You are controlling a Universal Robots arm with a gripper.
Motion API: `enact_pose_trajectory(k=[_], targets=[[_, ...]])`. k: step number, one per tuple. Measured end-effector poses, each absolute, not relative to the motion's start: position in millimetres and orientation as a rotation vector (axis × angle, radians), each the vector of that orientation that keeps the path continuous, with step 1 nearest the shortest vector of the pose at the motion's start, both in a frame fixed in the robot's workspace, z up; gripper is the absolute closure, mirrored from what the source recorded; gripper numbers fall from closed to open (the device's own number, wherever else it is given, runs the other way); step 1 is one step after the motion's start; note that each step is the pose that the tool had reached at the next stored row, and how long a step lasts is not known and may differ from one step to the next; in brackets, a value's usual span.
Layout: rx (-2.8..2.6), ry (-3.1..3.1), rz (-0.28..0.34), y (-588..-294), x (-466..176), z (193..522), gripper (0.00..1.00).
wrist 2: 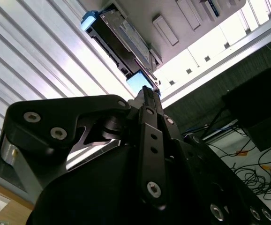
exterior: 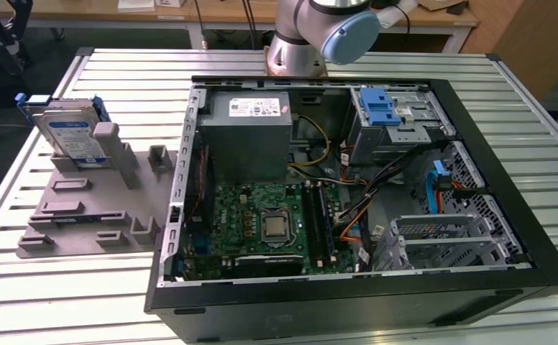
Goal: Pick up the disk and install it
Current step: 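Pick up the disk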
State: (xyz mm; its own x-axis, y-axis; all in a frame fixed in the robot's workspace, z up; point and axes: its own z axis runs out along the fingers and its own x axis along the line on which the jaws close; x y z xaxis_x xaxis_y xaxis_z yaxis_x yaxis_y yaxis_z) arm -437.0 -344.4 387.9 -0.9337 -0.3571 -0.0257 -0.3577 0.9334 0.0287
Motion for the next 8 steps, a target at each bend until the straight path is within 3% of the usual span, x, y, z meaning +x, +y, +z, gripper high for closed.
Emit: enact_pose_trajectory(k=[8], targets=[[-0.587, 3.066, 0.052, -344.4, -437.0, 387.9, 0.89]])
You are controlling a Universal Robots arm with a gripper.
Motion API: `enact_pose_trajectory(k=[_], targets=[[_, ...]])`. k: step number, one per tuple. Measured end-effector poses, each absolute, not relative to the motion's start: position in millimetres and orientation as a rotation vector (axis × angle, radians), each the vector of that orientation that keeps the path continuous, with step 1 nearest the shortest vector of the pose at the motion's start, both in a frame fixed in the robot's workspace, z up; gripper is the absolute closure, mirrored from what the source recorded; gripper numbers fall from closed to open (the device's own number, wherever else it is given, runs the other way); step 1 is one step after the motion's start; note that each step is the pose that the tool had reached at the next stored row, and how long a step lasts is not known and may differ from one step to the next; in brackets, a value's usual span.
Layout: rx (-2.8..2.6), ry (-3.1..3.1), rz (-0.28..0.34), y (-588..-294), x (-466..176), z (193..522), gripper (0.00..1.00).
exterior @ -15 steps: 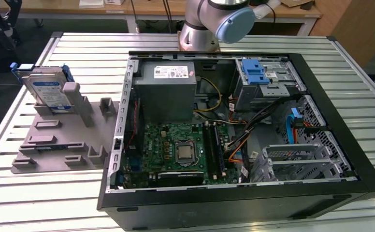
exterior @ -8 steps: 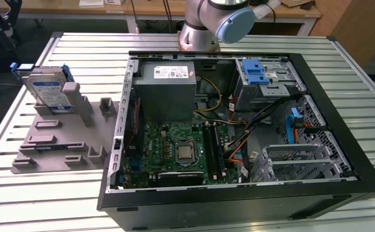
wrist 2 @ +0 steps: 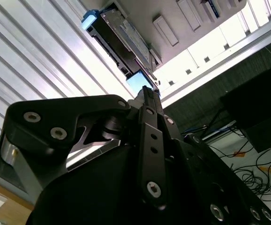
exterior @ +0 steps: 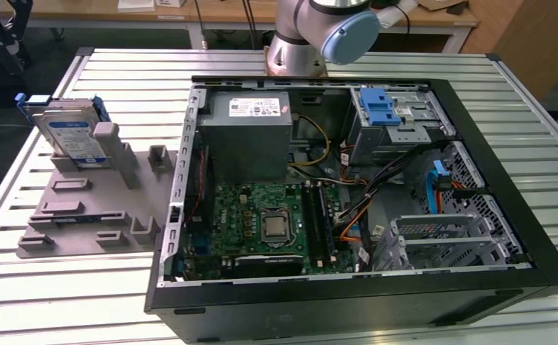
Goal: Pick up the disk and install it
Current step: 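Pick up the disk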
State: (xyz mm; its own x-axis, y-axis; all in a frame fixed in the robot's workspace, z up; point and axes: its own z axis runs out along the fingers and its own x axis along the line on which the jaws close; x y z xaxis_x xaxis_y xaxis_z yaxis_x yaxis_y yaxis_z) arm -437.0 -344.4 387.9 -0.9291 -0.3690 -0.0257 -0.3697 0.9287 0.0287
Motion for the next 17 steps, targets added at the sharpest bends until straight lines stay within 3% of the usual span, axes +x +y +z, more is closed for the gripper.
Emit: enact_pose_trajectory(k=[17], targets=[[-0.601, 3.063, 0.052, -344.4, -437.0, 387.9, 0.89]])
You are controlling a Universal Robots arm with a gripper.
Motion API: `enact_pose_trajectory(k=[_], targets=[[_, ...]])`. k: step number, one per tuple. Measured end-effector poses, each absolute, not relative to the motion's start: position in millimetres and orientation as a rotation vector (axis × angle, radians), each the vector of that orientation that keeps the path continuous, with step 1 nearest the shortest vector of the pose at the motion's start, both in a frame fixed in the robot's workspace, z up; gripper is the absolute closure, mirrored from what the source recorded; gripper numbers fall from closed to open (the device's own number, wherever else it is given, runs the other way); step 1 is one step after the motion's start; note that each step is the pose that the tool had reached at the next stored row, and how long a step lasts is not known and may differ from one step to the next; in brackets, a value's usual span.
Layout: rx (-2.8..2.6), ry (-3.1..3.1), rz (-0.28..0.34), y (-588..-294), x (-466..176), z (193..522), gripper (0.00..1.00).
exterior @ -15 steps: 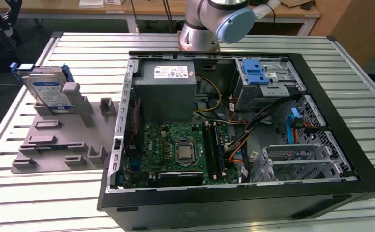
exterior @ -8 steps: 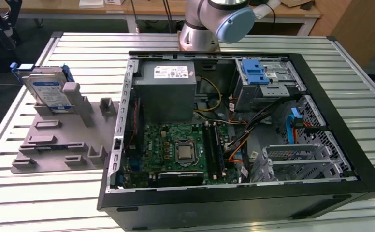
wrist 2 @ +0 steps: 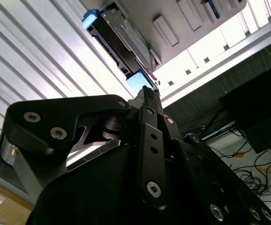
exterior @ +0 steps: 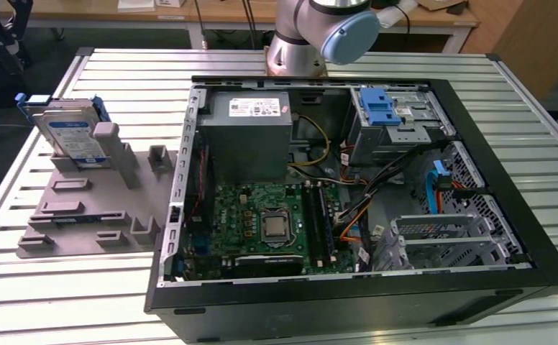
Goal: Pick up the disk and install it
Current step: 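Pick up the disk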
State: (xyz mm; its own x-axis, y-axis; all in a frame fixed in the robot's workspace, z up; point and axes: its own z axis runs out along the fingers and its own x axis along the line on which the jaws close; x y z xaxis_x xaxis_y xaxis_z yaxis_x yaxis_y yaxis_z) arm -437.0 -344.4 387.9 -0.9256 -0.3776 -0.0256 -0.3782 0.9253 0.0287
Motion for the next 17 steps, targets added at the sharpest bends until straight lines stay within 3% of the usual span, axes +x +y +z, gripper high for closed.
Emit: enact_pose_trajectory(k=[17], targets=[[-0.817, 3.015, 0.054, -344.2, -437.0, 387.9, 0.89]])
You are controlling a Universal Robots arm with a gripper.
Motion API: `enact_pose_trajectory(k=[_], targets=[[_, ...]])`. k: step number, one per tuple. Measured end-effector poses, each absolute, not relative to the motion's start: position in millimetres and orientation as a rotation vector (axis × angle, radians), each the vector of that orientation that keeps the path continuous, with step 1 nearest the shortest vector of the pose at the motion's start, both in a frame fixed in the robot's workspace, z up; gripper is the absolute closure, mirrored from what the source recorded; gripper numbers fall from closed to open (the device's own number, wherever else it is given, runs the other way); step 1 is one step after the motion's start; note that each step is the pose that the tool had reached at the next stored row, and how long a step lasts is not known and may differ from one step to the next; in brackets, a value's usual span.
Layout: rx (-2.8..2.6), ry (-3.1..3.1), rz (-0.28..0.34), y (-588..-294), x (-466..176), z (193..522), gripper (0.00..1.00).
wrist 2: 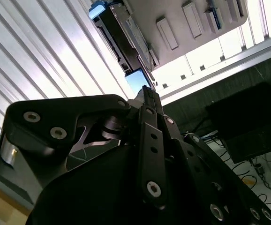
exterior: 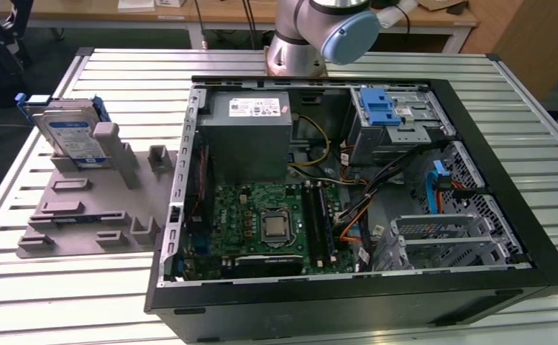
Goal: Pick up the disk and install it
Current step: 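Pick up the disk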
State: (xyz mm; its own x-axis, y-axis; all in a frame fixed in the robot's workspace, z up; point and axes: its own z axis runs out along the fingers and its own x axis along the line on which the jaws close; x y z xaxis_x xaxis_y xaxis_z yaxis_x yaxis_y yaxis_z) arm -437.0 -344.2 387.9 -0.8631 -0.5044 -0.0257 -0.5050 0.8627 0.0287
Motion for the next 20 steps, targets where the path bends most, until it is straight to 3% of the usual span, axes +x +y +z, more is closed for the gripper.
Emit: enact_pose_trajectory(k=[20], targets=[[-1.152, 2.908, 0.056, -343.4, -437.0, 387.9, 0.89]])
